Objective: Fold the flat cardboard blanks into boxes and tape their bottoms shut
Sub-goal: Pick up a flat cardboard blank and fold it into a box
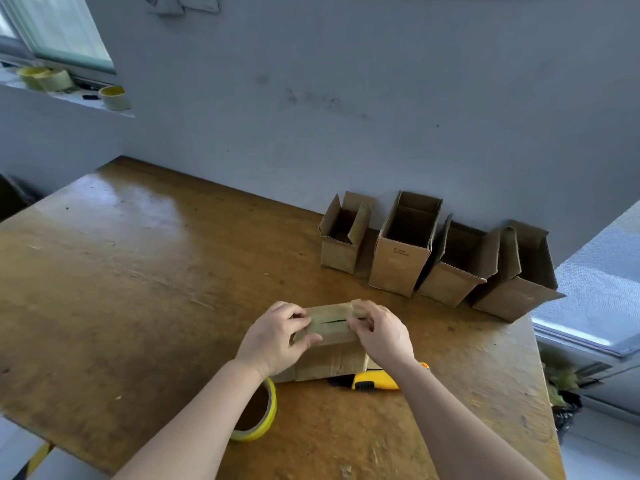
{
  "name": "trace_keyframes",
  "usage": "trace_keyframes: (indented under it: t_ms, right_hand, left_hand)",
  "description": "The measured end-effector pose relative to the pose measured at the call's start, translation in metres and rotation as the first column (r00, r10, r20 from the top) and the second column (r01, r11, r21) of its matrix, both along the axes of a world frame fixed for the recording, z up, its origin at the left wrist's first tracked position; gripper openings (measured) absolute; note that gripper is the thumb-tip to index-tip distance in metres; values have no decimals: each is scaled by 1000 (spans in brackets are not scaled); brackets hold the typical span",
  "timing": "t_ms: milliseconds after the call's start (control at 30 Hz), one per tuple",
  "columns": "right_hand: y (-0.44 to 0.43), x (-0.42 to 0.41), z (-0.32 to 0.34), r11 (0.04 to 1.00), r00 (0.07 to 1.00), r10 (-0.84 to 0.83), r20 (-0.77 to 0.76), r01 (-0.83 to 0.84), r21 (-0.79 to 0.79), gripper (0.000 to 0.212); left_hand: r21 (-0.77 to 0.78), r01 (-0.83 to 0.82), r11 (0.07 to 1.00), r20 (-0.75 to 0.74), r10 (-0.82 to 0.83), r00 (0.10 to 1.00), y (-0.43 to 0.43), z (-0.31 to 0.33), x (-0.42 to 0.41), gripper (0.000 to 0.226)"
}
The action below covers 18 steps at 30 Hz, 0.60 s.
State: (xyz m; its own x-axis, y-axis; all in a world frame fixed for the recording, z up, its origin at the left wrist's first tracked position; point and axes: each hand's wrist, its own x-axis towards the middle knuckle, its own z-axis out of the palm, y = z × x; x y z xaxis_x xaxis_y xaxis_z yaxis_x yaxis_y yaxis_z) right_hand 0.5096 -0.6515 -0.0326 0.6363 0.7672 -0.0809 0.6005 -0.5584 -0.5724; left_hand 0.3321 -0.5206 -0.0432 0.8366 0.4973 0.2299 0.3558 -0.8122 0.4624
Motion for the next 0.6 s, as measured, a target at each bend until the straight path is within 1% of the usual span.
trace_keyframes:
  t_ms: [67,133,233,300,400,467,533,600]
  right_hand:
    - [0,0,-1,1000,1000,12,9,-12,1,34]
    - [-1,-1,-2,1000,1000,10,24,-11,25,33]
    - [0,-4,-3,998,999,20,49,-23,52,37]
    - [1,-6,-3,997,997,55,46,-57,45,46]
    - [0,-10,-5,989,988,150,28,-150,4,64]
    - [0,-11,-6,981,981,193,34,-192,-22,68]
    - [-1,-11,-6,976,972,212,104,-206,-66,68]
    - [0,-9,-6,971,944,235,231,-218,-99,65]
  left_hand:
    - [8,40,999,-72,-39,997,2,0,-4,73]
    - [47,57,997,-110,-52,993,4,0,-9,79]
    - [90,27,996,-89,-19,996,5,-1,-12,76]
    - [100,-6,995,-73,13,997,9,-1,-14,72]
    - [118,-16,993,-112,30,993,17,0,-18,70]
    - [129,-32,991,-134,50,990,18,-1,-20,70]
    - [138,-48,989,-141,68,988,16,-3,-22,69]
    - [152,-53,987,-135,74,988,13,-6,-24,68]
